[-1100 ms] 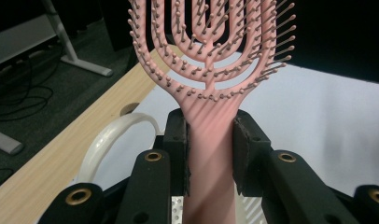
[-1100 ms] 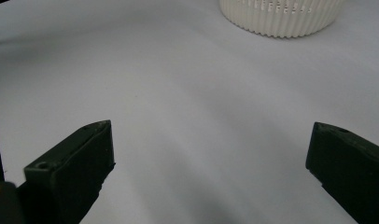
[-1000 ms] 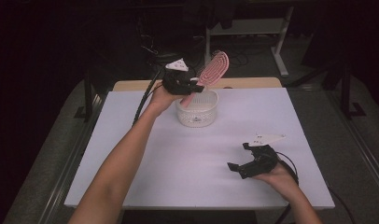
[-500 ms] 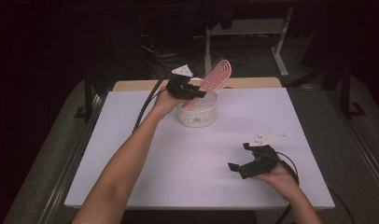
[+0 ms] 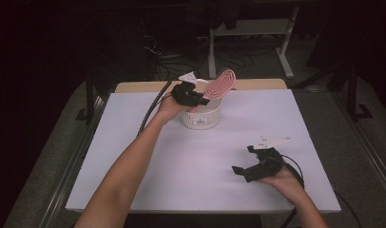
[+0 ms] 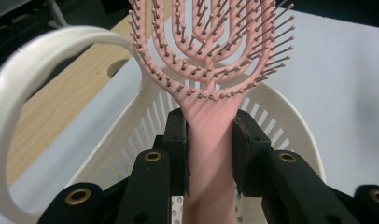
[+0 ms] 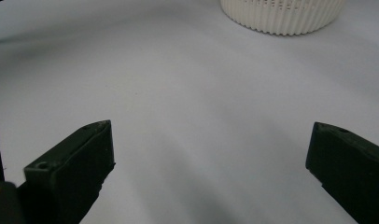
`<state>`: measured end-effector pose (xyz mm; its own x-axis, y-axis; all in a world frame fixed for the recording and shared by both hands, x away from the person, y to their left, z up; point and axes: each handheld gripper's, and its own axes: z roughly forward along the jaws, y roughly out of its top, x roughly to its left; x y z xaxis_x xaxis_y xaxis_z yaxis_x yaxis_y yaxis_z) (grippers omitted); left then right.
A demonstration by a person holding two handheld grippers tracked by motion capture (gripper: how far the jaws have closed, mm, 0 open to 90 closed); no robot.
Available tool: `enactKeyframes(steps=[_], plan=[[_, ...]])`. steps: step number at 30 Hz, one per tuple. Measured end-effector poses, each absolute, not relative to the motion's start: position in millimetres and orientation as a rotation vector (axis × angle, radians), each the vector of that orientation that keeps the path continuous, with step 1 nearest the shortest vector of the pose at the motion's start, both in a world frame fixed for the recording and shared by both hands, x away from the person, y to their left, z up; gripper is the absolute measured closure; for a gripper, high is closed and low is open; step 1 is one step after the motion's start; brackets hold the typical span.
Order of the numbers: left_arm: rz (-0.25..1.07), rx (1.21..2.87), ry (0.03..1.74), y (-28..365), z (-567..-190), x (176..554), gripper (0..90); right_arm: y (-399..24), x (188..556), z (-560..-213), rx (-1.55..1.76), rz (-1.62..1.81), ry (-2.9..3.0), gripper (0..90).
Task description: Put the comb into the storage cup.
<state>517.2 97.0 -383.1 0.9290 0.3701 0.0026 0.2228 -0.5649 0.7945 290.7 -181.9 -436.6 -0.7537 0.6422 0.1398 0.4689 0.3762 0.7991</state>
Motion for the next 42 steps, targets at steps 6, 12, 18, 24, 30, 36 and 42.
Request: enactKeyframes(steps=[6, 12, 18, 24, 30, 36, 42], plan=[[0.208, 2.227, 0.414, 94, -388, 517, 70.4, -182, 291, -437, 1.000, 1.319, 2.438, 0.6], [0.211, 2.242, 0.420, 94, -390, 518, 70.0, -182, 291, -437, 0.997, 1.321, 2.437, 0.6], [0.241, 2.274, 0.422, 94, -391, 517, 58.4, -182, 291, -437, 0.994, 1.319, 2.438, 0.6], [0.265, 2.262, 0.421, 103, -386, 516, 48.8, -181, 291, -437, 0.996, 1.318, 2.439, 0.6], [0.272, 2.232, 0.440, 119, -378, 515, 42.1, -181, 291, -437, 0.995, 1.316, 2.439, 0.6], [0.243, 2.183, 0.467, 134, -368, 511, 36.4, -181, 291, -437, 0.999, 1.317, 2.439, 0.6], [0.210, 2.152, 0.485, 146, -356, 502, 29.6, -182, 291, -437, 1.005, 1.319, 2.436, 0.6]])
